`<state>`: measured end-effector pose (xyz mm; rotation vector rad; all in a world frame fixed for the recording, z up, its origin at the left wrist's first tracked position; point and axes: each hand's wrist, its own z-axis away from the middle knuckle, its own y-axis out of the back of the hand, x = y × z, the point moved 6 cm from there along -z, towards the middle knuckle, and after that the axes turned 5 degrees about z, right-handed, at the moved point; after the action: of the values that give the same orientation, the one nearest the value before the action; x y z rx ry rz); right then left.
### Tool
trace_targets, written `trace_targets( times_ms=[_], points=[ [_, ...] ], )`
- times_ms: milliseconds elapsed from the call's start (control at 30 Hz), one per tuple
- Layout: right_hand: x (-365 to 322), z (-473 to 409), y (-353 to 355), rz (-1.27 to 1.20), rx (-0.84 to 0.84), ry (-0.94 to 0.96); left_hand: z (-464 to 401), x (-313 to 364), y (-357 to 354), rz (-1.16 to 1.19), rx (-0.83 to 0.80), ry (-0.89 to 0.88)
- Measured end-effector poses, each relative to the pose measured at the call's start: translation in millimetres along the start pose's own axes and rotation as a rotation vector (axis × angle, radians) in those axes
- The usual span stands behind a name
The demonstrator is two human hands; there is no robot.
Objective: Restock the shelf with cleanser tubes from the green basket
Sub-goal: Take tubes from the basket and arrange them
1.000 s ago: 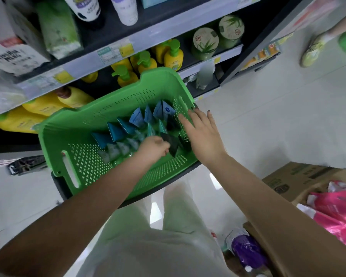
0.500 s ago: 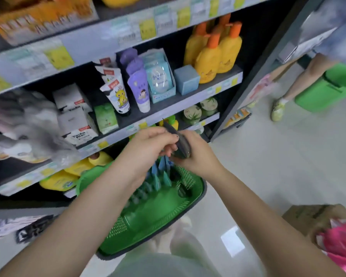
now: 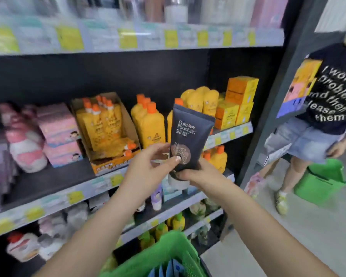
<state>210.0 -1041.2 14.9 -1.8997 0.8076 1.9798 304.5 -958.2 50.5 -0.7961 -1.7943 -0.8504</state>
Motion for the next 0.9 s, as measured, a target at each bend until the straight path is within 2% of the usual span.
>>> trace_targets(
  times_ms=[267, 500, 633, 700, 833, 900],
  points=[
    [-94.1, -15.9, 7.6, -0.032, -0.015, 0.237, -26.4, 82.9, 31.5, -0.032, 0.054, -0.239],
    [-189.5, -32.4, 7.5, -0.215, -0.104, 0.422, -48.3, 167.6, 69.3, -0.149, 0.066, -0.414],
    [-246.4, -56.3, 5.2, -0.243, -0.090, 0.507, -79.1, 214.7, 98.7, -0.147, 0.102, -0.421],
    [-268.8, -76.1, 6.0, -0.225, -0.043, 0.533, -97.8, 231.5, 109.5, -0.172, 0.100, -0.369],
    [-301.0, -114.8, 6.1, -0.204, 0.030, 0.519, -136.0, 244.2, 129.5, -0.254, 0.022, -0.294],
    [-313.6, -128.8, 3.6, -0.190, 0.036, 0.533, -151.2, 243.0, 139.5, -0.276, 0.056, -0.280]
  ],
)
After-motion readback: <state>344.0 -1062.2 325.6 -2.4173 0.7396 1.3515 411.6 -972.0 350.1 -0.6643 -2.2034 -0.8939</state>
